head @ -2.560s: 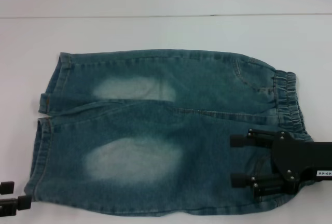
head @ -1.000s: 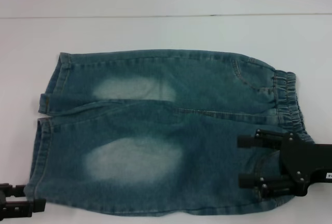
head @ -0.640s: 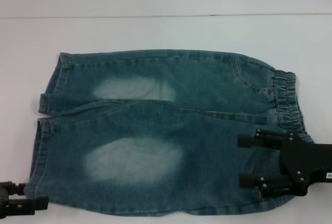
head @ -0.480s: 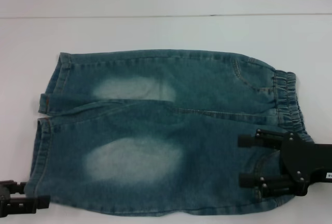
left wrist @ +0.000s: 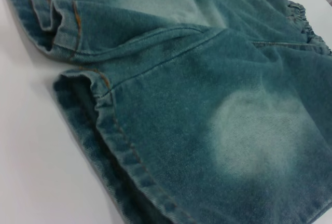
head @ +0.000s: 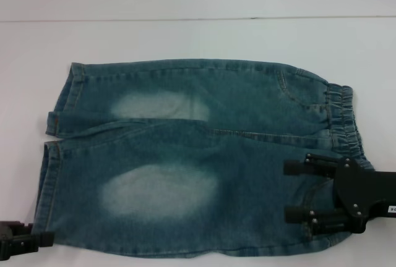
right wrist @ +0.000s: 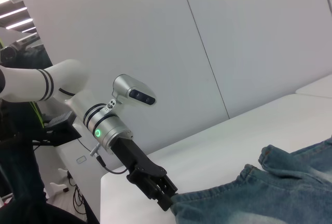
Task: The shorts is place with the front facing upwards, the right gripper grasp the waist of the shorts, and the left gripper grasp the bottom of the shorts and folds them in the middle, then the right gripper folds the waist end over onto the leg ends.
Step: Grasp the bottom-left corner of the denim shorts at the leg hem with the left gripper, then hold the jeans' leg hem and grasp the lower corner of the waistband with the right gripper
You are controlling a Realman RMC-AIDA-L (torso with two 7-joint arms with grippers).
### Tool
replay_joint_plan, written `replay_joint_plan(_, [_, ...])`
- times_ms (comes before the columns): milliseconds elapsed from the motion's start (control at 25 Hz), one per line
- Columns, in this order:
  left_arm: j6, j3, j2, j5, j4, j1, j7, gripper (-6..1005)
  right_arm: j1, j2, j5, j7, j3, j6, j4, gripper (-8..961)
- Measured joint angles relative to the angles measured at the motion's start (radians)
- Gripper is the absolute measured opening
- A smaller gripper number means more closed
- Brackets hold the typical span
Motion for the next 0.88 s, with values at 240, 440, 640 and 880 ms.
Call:
replay_joint_plan(240, [-0.001, 0.000, 0.000, 0.001, 0.000, 0.000, -0.002, 372, 0.000, 0.002, 0.000, -0.003, 0.000, 0.000, 0.000, 944])
replay_joint_plan(440, [0.002, -0.001, -0.001, 0.003, 0.005, -0.002, -0.007, 226, -0.003, 0.002, 0.000, -0.003, 0.013, 0.003, 0.001, 944])
replay_joint_plan(640, [0.012, -0.009, -0.001, 0.000, 0.009, -0.004, -0.022, 92, -0.011, -0.004, 0.000, 0.020, 0.085, 0.007, 0.001, 944])
replay_joint_plan(880, [0.005, -0.011, -0.004, -0.006, 0.003, -0.044, -0.064, -1, 0.003, -0.027, 0.000, 0.211, 0.183, 0.041, -0.043, 945])
